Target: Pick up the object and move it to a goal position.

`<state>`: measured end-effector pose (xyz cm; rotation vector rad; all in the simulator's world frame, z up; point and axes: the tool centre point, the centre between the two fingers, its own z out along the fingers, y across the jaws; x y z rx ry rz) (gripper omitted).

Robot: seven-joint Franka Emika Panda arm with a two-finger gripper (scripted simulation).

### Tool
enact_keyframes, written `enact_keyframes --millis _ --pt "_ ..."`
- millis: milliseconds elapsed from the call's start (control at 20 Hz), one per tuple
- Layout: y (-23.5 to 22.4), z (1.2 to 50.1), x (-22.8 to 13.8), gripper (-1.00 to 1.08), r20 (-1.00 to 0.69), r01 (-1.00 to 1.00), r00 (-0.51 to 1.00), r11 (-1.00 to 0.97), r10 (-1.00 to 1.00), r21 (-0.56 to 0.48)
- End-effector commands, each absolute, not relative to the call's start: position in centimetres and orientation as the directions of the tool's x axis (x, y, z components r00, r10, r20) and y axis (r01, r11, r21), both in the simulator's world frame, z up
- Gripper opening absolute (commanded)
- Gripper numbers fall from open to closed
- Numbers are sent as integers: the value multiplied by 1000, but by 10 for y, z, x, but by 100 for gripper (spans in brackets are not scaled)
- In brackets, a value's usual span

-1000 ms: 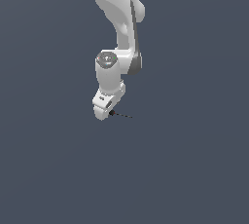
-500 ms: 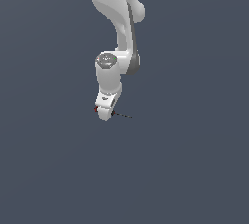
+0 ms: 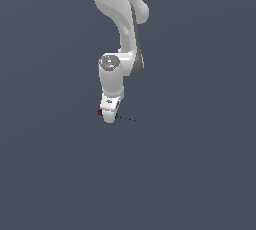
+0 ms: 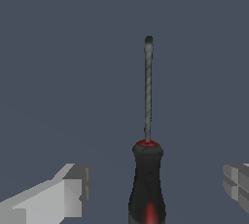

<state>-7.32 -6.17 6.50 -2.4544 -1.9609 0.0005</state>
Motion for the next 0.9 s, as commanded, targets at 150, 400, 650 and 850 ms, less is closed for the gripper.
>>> enact_keyframes --millis 150,400,650,850 --pt "-62 62 -73 100 0 975 221 -221 975 0" --pt "-62 46 -74 100 0 976 219 -219 976 0" --pt "-62 24 -74 100 0 976 217 -217 976 0" --pt "-62 16 -74 100 0 976 216 -216 976 0"
